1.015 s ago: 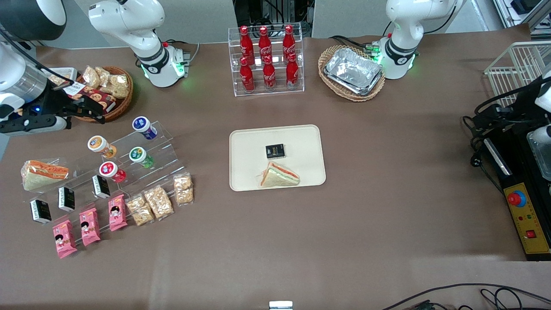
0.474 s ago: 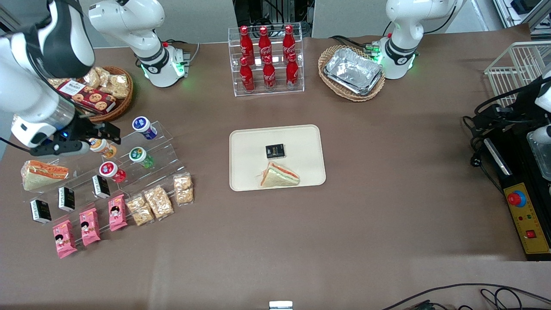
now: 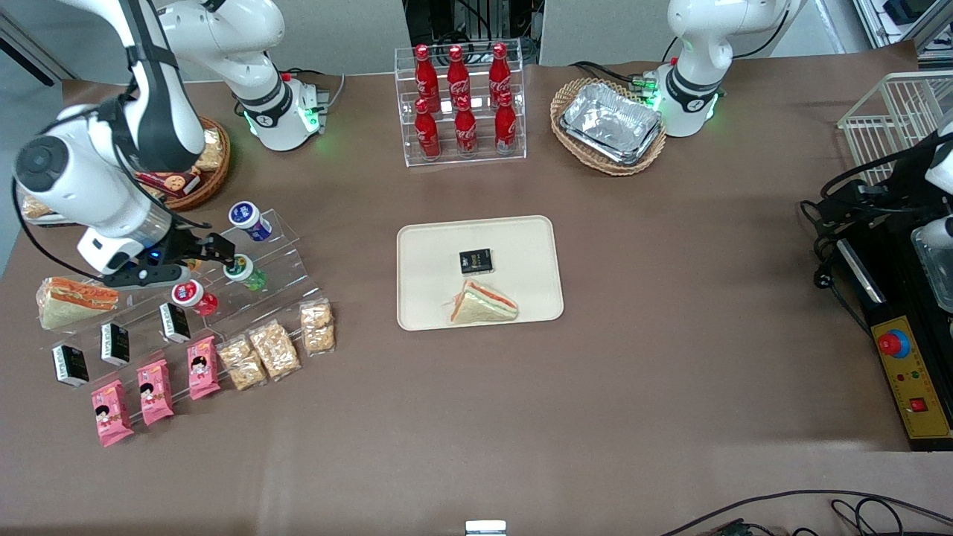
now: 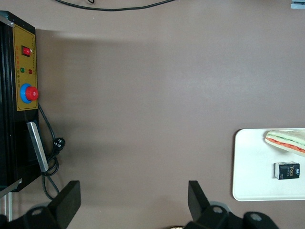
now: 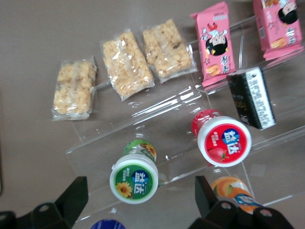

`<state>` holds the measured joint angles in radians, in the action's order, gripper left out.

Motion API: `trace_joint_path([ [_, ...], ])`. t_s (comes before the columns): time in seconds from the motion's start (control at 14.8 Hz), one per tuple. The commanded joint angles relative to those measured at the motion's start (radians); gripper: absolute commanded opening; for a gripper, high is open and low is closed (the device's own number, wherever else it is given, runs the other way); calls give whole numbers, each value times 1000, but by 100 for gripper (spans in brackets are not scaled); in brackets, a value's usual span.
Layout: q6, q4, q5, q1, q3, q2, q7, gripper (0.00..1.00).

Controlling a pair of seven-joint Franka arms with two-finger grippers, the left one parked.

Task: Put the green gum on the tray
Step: 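Lower the right gripper onto the green-labelled bottle and close it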

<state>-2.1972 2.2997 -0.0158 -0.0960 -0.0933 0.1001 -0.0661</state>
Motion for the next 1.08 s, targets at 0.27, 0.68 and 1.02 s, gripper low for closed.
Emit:
trace_joint_path([
  [0.27, -101, 75, -12, -5, 0, -48, -8, 100],
  [0.68, -127, 84, -12, -10, 1, -71, -8, 100],
  [1.02, -173, 109, -12, -13, 1, -74, -6, 98],
])
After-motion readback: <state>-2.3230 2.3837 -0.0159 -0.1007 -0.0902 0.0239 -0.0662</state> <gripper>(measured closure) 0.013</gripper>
